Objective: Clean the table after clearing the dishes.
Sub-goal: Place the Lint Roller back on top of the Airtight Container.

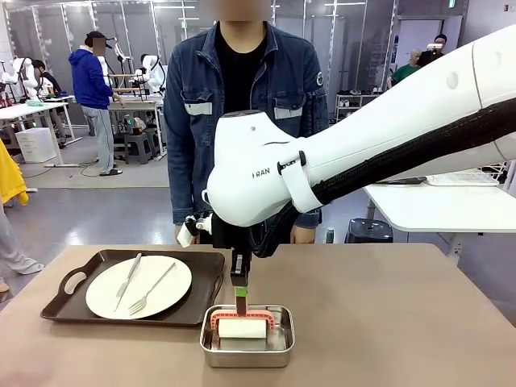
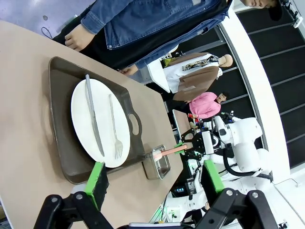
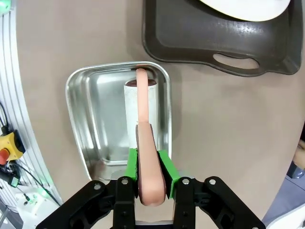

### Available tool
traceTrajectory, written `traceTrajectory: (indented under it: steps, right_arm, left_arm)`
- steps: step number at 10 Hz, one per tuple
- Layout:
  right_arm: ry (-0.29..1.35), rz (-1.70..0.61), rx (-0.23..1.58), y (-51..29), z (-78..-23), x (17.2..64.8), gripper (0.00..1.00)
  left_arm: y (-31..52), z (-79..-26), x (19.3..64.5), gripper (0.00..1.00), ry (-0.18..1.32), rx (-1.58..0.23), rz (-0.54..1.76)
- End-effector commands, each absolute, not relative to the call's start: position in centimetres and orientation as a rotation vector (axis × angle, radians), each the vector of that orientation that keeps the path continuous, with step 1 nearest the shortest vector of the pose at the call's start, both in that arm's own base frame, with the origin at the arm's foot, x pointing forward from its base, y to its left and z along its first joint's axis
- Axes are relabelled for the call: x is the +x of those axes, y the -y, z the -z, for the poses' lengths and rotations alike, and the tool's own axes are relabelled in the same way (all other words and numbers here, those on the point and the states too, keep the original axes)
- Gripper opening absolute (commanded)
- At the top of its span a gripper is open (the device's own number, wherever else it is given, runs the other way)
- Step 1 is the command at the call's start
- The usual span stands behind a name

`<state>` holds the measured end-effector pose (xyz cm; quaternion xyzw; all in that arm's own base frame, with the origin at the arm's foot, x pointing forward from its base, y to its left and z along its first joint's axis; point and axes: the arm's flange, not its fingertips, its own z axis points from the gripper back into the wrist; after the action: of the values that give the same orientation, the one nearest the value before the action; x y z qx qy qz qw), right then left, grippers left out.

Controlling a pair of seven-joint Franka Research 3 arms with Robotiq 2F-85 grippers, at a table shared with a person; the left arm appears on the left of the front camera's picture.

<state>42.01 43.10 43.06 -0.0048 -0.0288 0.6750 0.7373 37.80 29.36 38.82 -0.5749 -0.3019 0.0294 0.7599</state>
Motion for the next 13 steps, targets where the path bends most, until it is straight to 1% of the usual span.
traceTrajectory:
  steps: [1,3,4,5,6,7,9,10,11,13]
  right_arm:
    - [0.099,-1.504,-0.021,-42.5,-42.7,43.0,0.23]
    - [0.112,-1.536,-0.012,-42.2,-42.2,43.9,0.23]
    - [0.114,-1.540,-0.014,-42.2,-42.2,44.2,0.38]
    - [0.110,-1.533,-0.020,-42.2,-42.3,44.5,0.62]
    - [0.117,-1.543,-0.024,-42.3,-42.5,44.4,0.77]
    - [0.118,-1.541,-0.026,-42.4,-42.5,44.5,1.00]
    - [0.129,-1.523,-0.041,-42.4,-42.5,44.6,1.00]
    - [0.135,-1.521,-0.043,-42.5,-42.6,44.7,0.95]
    - [0.138,-1.520,-0.042,-42.7,-42.5,44.8,1.00]
    - [0.140,-1.519,-0.039,-42.4,-42.7,44.8,1.00]
  left_arm:
    - [-29.5,-38.9,37.5,1.00,0.657,-1.250,-0.052]
    - [-29.5,-38.9,37.5,1.00,0.657,-1.250,-0.052]
    - [-29.5,-38.9,37.5,1.00,0.657,-1.250,-0.052]
    - [-29.5,-38.9,37.5,1.00,0.657,-1.250,-0.052]
    - [-29.5,-38.9,37.5,1.00,0.657,-1.250,-0.052]
    - [-29.5,-38.9,37.5,1.00,0.657,-1.250,-0.052]
    - [-29.5,-38.9,37.5,1.00,0.657,-1.250,-0.052]
    - [-29.5,-38.9,37.5,1.00,0.657,-1.250,-0.052]
    - [-29.5,-38.9,37.5,1.00,0.657,-1.250,-0.052]
    - [-29.5,-38.9,37.5,1.00,0.657,-1.250,-0.052]
